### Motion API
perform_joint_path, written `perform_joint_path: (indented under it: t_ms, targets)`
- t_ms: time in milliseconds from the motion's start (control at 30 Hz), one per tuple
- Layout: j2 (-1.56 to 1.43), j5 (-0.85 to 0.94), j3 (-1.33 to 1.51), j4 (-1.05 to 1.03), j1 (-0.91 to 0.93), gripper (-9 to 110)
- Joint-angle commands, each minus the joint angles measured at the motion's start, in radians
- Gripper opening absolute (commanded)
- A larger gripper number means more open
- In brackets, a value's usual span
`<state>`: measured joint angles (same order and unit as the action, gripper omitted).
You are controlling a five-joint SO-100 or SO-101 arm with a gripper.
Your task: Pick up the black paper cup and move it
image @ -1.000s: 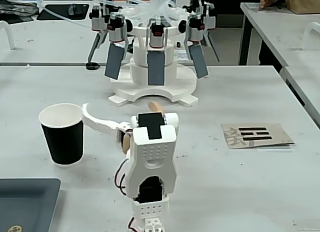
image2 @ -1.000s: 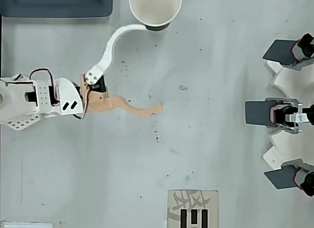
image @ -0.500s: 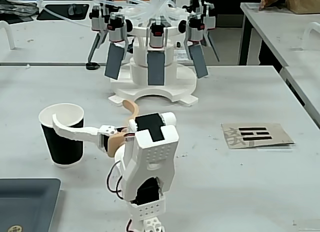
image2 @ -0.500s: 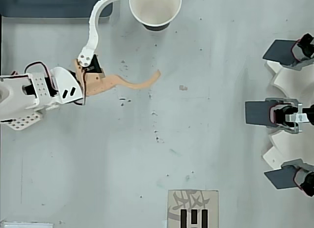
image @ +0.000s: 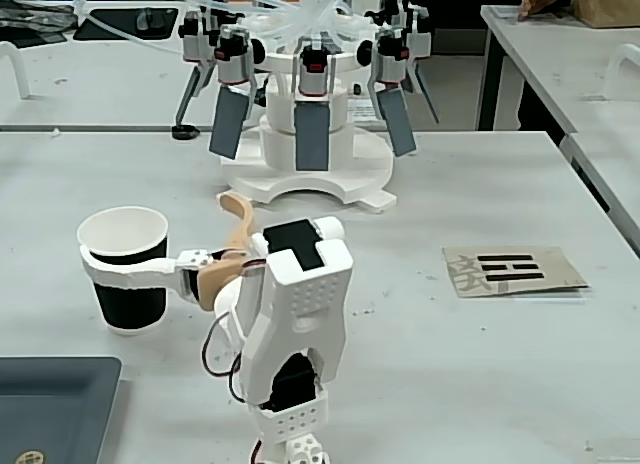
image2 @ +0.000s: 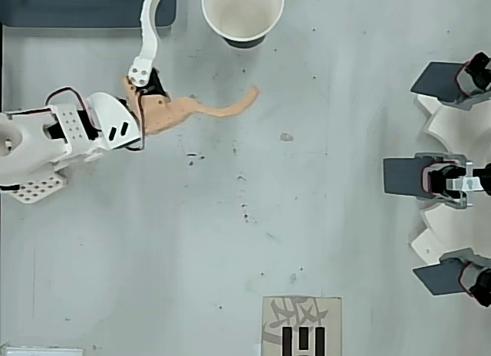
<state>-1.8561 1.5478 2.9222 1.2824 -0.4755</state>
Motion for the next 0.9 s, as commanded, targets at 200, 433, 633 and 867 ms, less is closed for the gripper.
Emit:
perform_joint_path:
  t_ms: [200,433,633,867]
  targets:
    - [0.11,0.006,-0.179,-0.026,-0.04,54]
    - [0.196,0.008,-0.268,-0.046,-0.066,54]
    - [0.259,0.008,-0.333,-0.058,-0.084,54]
    - [0.337,0.008,-0.408,-0.067,-0.11,54]
